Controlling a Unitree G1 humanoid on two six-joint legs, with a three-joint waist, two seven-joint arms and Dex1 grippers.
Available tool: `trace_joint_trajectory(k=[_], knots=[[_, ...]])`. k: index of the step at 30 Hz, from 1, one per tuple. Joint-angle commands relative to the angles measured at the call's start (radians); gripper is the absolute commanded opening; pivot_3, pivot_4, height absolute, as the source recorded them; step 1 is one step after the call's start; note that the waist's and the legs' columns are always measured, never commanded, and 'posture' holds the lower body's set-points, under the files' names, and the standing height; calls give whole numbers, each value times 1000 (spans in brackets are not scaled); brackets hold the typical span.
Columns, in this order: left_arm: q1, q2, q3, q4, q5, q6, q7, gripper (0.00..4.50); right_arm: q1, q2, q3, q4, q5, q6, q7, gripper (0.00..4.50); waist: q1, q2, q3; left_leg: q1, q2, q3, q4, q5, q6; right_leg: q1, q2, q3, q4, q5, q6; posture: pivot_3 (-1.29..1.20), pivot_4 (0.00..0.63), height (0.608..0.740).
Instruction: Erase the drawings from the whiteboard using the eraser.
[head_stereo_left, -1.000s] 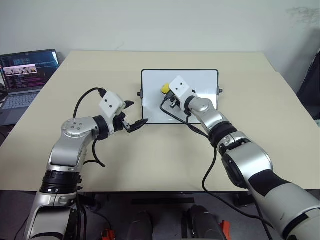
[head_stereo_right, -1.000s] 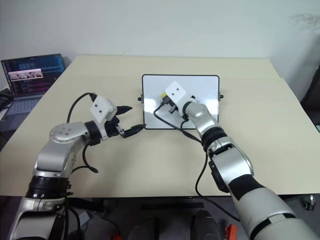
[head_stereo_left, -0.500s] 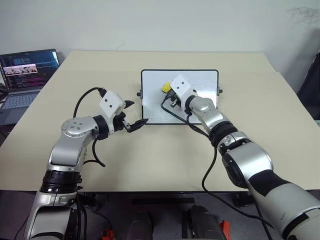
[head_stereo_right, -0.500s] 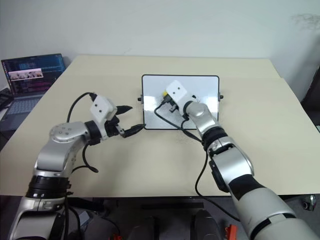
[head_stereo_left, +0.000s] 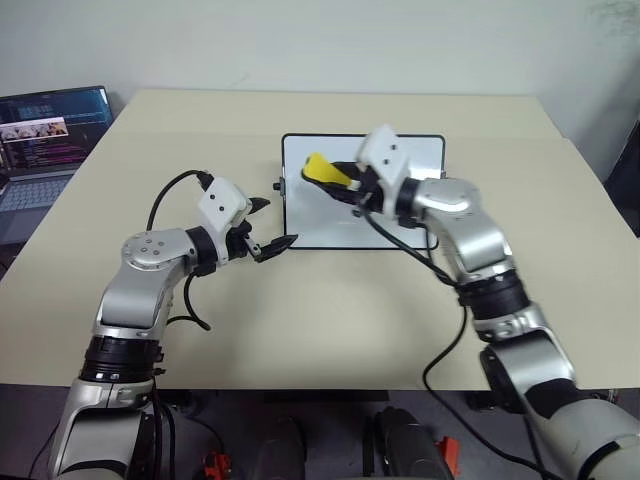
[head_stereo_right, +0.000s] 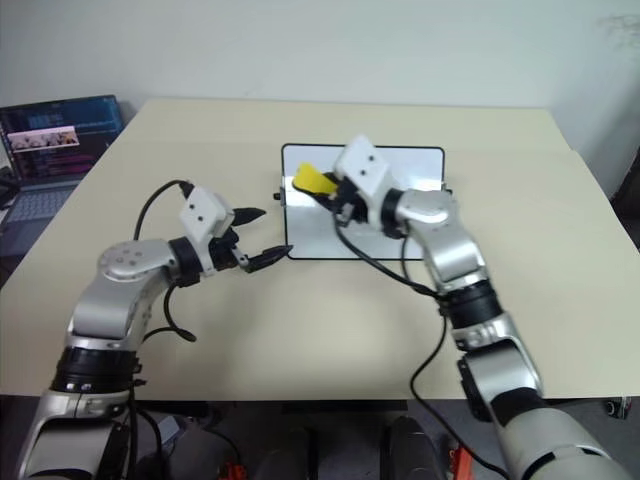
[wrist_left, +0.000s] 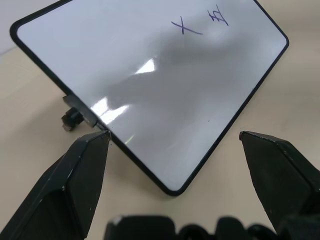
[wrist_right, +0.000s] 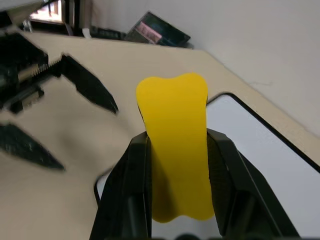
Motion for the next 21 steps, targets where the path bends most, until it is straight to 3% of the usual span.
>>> trace_joint_trajectory(k=[1,10,21], knots=[[-56,23,12,-4,-7,-18,-21,4500,45,-116,-42,-31,-12,-6,24,1123,4,0,0,0,0,0,0,0,0,0,0,0,0,0,0,0,150,740],[-99,54,8,48,6,-49,-63,4500,97,-353,-117,-3,-1,-40,76,1123,-10,0,1,0,0,2,0,0,0,0,0,2,0,0,0,0,150,740],[-117,58,-8,50,17,-53,-84,4500,46,-392,-94,38,-30,-39,96,1123,-8,0,1,0,0,2,1,0,0,0,0,2,0,0,0,0,150,740]])
